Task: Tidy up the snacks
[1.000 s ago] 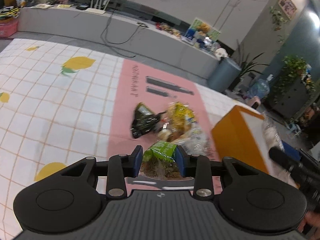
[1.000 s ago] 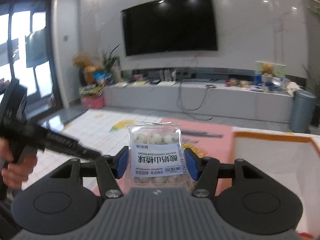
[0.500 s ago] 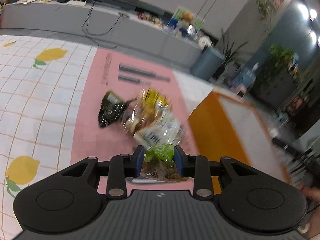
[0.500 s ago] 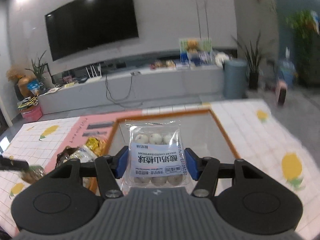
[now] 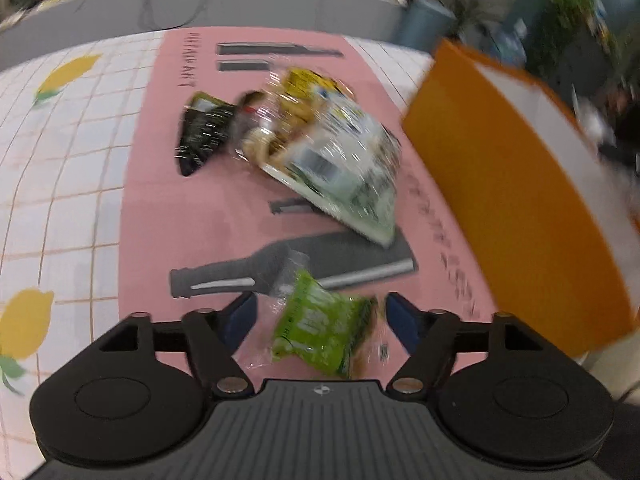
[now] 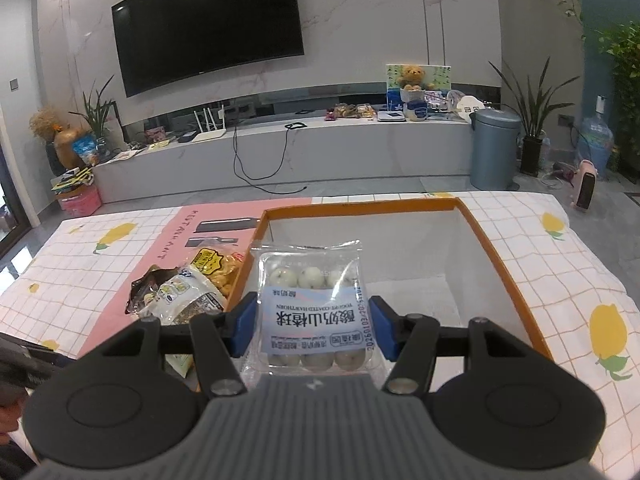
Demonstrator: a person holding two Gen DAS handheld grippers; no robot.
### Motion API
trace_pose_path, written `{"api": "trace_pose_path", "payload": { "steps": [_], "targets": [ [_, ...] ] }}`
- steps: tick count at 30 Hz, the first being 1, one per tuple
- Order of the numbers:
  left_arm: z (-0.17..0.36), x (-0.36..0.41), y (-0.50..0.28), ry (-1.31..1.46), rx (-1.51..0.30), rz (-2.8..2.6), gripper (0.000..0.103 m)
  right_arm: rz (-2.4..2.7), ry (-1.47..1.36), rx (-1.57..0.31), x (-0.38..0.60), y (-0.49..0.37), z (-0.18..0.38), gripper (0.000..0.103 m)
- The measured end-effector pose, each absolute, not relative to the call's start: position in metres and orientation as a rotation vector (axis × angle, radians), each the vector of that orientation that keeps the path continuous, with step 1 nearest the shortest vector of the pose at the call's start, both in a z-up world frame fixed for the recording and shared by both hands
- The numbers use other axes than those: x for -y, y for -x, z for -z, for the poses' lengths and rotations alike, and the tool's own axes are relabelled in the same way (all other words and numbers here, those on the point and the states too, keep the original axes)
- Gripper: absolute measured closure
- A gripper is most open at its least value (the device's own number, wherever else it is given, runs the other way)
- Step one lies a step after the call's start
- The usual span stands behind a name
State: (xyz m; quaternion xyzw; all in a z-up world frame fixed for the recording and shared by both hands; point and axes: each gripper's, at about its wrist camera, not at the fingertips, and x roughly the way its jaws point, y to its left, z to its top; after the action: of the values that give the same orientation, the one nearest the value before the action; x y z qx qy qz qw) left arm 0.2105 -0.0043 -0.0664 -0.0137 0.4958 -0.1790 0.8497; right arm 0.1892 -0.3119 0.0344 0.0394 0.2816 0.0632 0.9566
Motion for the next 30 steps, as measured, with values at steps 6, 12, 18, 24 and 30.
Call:
{"api": "trace_pose_path", "payload": {
  "steps": [6, 12, 18, 24, 30],
  "targets": [
    [0.081, 0.019, -0.207, -0.067, -1.041, 0.37, 0.022, -0.111, -0.105, -0.567, 0.319, -0.184, -0.035, 0.045],
    [0.077, 0.012, -0.206, -0.011, -1.038, 0.399, 0.056, -0.112, -0.116, -0.561, 0.322, -0.183, -0.037, 0.045],
    [0.06, 0.012, -0.202, 0.018, -1.003, 0.399, 0.057, -0.097, -0.104, -0.559, 0.324, -0.178, -0.038, 0.045],
    [0.024, 0.011, -0.197, 0.088, -0.92, 0.432, 0.057, -0.047, -0.019, -0.601, 0.329, -0.182, -0.029, 0.045],
    [0.0, 0.01, -0.191, 0.167, -0.871, 0.48, 0.057, -0.026, -0.01, -0.653, 0.345, -0.19, -0.018, 0.045]
  ]
}}
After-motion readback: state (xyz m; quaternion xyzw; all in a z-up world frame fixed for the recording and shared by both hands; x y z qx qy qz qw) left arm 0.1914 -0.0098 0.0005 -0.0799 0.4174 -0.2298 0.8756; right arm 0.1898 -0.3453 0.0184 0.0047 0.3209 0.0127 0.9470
